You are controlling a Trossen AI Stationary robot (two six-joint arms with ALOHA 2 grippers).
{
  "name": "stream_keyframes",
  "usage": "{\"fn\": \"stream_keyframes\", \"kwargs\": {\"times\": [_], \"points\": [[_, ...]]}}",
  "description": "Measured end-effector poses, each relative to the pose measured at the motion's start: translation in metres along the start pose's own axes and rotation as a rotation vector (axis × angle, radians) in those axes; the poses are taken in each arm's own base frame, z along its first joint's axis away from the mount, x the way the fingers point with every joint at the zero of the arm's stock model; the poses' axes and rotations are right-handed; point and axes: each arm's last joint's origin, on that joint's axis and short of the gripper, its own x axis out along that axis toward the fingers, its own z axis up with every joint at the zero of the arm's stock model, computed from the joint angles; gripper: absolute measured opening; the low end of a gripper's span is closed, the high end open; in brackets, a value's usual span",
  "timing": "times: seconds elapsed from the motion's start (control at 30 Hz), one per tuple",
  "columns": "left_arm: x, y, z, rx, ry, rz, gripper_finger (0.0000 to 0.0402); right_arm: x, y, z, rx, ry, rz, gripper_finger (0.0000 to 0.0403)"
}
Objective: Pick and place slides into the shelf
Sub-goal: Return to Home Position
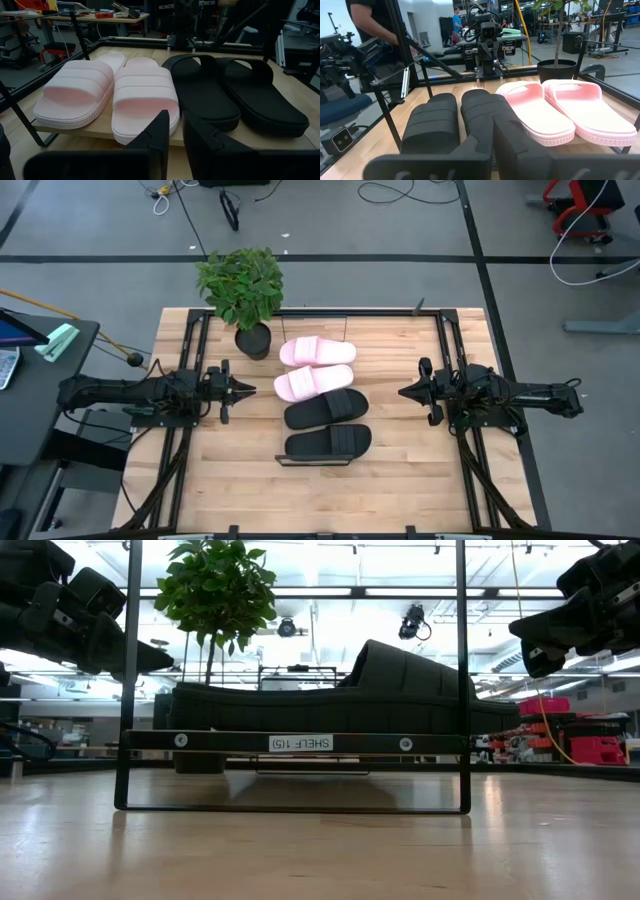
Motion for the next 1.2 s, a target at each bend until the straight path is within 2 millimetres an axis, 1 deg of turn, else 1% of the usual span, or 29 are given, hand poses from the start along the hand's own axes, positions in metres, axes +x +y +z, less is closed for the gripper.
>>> {"fn": "stream_keyframes", "kwargs": {"times": [0.2, 0.57, 0.97, 1.2], "points": [[0.0, 0.0, 0.0001, 0.001, 0.0, 0.0, 0.0063, 0.0, 0.0, 0.0, 0.0, 0.0, 0.0, 0.0013], [0.0, 0.0, 0.0, 0.0, 0.0, 0.0, 0.0051, 0.0, 0.0, 0.0, 0.0, 0.0, -0.001, 0.0013], [0.0, 0.0, 0.0, 0.0, 0.0, 0.0, 0.0064, 0.0, 0.0, 0.0, 0.0, 0.0, -0.001, 0.0013], [0.0, 0.0, 0.0, 0.0, 0.0, 0.0, 0.0056, 0.0, 0.0, 0.0, 0.0, 0.0, -0.001, 0.0013]]}}
